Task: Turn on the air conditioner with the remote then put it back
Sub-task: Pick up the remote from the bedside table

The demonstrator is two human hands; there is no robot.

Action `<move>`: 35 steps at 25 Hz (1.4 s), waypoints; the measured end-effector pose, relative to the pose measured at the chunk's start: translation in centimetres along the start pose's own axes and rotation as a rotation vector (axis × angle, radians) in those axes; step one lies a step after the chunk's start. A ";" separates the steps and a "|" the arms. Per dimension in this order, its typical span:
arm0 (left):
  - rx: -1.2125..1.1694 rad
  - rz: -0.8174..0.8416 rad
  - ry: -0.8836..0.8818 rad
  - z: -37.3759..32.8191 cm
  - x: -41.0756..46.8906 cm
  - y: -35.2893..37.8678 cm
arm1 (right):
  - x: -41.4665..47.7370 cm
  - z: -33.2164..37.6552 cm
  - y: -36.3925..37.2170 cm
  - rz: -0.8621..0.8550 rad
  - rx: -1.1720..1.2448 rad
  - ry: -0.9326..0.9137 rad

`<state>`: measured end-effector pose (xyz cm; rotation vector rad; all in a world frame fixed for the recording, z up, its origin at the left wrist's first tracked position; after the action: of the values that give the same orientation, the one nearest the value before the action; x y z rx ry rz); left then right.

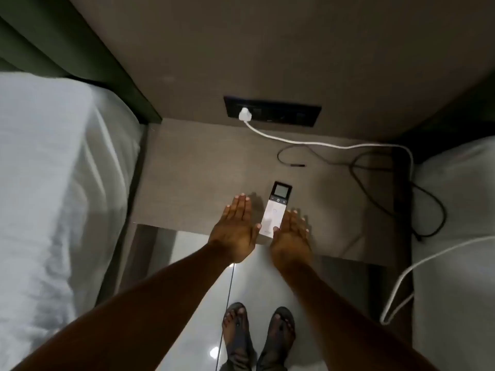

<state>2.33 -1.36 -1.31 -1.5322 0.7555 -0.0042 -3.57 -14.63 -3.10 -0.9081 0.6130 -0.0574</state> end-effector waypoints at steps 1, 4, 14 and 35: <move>-0.057 0.019 -0.031 -0.2 0.9 1.1 | 1.0 -0.5 0.8 0.000 0.035 0.010; -0.260 0.077 -0.121 -1.0 3.7 2.9 | 4.1 -1.7 1.6 -0.059 0.263 0.129; -0.619 -0.031 -0.302 -3.3 8.6 2.9 | 8.4 -2.1 2.0 -0.193 0.568 0.370; -1.125 -0.314 -0.229 -5.1 2.8 -27.3 | 3.0 13.0 -26.0 -0.279 1.240 0.300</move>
<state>14.50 -9.49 22.47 -2.6471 0.2936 0.4172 10.98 -22.39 20.98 0.2401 0.5807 -0.7512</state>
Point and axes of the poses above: each hand's wrist, its own x-axis towards the middle knuckle, its own y-axis out of the palm, z = x × y, the point moved 3 cm from there along x, towards the middle knuckle, and after that the axes turned 6 degrees about x, right-handed, at the moved point
